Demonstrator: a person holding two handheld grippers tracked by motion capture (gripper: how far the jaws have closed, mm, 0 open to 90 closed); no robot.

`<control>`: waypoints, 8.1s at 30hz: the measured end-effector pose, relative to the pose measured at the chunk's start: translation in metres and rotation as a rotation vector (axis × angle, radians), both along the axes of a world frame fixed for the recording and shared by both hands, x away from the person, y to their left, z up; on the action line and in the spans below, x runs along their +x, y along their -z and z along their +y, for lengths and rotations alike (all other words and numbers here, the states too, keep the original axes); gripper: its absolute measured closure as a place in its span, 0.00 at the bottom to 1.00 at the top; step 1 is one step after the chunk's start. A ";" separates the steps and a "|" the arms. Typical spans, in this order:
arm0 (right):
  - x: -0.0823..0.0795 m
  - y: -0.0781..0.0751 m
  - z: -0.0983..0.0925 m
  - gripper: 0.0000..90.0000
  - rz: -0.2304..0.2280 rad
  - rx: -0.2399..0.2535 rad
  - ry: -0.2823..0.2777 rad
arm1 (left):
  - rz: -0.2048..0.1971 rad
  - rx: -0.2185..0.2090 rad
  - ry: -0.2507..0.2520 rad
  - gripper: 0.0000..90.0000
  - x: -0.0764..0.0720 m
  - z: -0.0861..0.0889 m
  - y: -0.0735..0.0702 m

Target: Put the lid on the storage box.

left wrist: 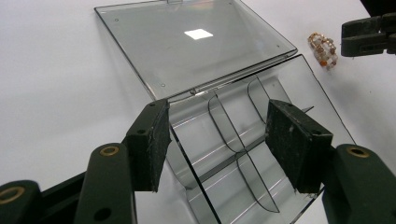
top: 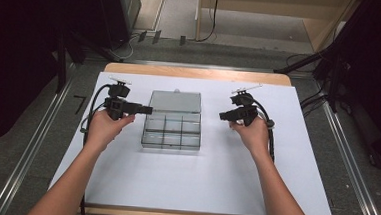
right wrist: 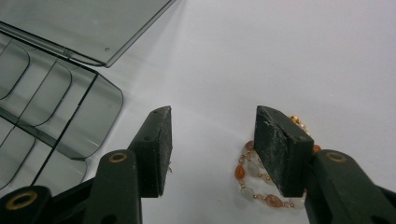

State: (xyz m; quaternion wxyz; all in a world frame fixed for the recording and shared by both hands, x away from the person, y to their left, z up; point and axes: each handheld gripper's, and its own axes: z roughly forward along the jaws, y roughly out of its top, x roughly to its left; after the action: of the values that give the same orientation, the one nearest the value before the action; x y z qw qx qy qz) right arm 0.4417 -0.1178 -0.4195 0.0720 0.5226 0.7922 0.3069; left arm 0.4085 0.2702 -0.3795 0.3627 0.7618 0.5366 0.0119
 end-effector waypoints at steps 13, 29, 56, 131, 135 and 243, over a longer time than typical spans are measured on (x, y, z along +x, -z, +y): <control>0.005 0.007 -0.013 0.51 0.022 -0.020 0.036 | -0.003 0.004 -0.008 0.46 -0.001 0.005 0.000; 0.010 0.015 -0.018 0.38 0.049 -0.082 0.037 | -0.007 0.009 -0.011 0.46 -0.001 0.005 -0.001; 0.027 0.033 -0.017 0.22 0.167 -0.211 0.065 | 0.006 0.021 -0.040 0.46 -0.009 0.016 0.003; 0.012 0.006 -0.026 0.95 -0.004 -0.056 -0.037 | 0.010 -0.015 -0.062 0.46 -0.005 0.026 0.005; 0.009 0.003 -0.025 0.95 -0.022 -0.052 -0.040 | 0.007 -0.016 -0.059 0.46 -0.005 0.026 0.004; -0.052 -0.045 0.052 0.95 -0.196 0.117 -0.338 | -0.015 -0.008 -0.053 0.46 -0.003 0.028 0.002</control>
State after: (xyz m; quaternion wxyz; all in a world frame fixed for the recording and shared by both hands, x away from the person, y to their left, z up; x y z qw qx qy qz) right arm 0.3895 -0.0653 -0.3746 0.0655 0.3530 0.8388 0.4092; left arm 0.4059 0.2987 -0.3816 0.3691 0.7458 0.5540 0.0252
